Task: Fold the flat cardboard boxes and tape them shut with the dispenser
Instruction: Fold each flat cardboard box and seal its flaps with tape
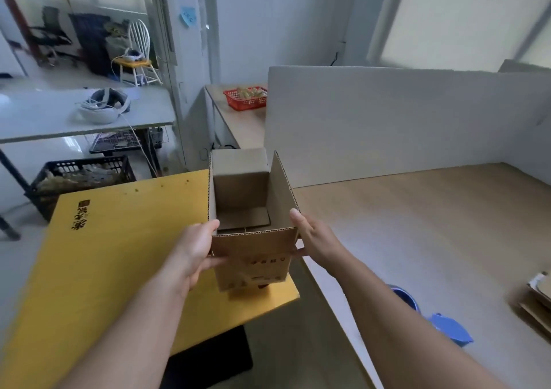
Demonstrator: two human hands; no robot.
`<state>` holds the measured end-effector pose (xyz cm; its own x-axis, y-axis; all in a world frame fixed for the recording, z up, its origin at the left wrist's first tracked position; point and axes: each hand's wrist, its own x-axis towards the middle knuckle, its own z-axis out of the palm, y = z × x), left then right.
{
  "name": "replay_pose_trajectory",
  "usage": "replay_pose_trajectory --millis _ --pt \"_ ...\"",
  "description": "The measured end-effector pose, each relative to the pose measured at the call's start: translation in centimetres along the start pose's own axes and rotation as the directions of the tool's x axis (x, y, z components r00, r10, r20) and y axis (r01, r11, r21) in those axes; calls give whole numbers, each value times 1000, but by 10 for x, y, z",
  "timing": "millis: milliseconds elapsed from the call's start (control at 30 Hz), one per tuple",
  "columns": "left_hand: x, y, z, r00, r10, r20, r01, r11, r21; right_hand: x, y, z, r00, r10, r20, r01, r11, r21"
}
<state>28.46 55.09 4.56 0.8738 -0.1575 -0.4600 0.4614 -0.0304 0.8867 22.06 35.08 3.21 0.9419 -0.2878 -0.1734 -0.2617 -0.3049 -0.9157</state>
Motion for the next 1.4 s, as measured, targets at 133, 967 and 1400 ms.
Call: replay_pose_trajectory --millis 133,967,1400 --pt "54 -2 -27 998 -51 -42 50 999 -13 51 -7 34 998 48 29 -48 999 -20" --pt "220 85 21 999 -6 -44 14 980 198 254 -17 24 998 -35 -60 19 968 -251" --pt "202 77 13 934 307 -183 -179 846 502 211 -27 8 980 -30 -197 -67 884 -464"
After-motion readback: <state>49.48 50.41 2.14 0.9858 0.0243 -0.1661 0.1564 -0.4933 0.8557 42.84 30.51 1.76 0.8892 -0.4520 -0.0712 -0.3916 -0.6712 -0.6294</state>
